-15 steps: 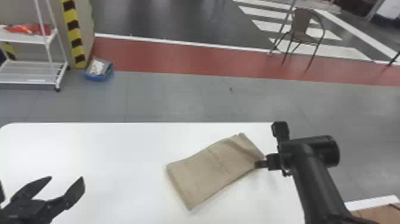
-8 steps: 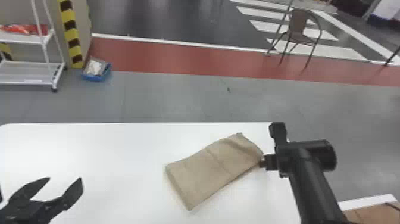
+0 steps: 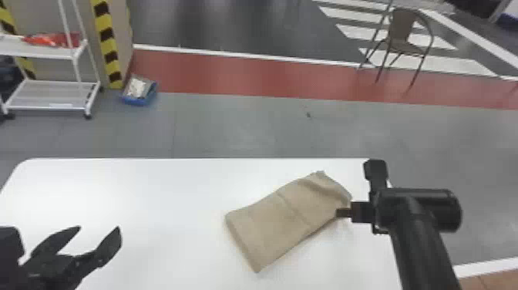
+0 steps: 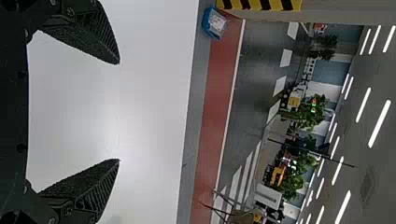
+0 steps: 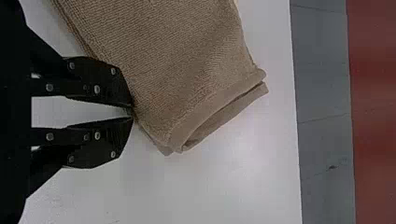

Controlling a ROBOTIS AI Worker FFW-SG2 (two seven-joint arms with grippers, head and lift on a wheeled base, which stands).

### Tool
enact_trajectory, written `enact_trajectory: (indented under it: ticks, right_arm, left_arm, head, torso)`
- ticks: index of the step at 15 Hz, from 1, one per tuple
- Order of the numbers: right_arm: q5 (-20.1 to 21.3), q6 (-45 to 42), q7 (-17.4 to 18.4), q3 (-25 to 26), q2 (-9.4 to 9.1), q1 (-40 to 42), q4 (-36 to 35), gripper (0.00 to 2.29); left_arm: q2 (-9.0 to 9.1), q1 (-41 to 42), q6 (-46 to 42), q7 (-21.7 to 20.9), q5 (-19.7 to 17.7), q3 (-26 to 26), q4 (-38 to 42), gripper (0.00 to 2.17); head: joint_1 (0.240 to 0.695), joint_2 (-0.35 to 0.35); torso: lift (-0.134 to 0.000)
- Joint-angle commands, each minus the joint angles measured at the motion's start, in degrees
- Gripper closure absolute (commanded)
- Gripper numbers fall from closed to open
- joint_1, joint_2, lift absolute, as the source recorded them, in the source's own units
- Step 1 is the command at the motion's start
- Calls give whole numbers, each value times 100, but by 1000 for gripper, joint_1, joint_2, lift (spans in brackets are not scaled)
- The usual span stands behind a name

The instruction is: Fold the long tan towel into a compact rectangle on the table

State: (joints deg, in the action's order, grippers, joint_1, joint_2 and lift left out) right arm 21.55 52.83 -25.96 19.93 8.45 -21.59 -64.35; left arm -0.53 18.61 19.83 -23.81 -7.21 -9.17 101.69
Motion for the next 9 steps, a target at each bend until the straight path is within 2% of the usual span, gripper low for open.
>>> enact_trajectory:
  ticks: [1,5,9]
  right_arm:
    - [-10,-119,39,90,8,-91,28,302]
    - [-2,-190,100,152,43,-258,247,252]
    - [-19,-190,-260,363,34,-3,89,167]
  left_arm:
    - [0,-16,0,-1,0,12,-35,147]
    - [-9,-24,-18,-18,0,-41,-44,147]
    - [-9,-33,-18,-53,0,-120,-79,147]
  head:
    - [695,-230]
    - [695,-236]
    - [695,-234]
  torso:
    - [0]
    - [0]
    - [0]
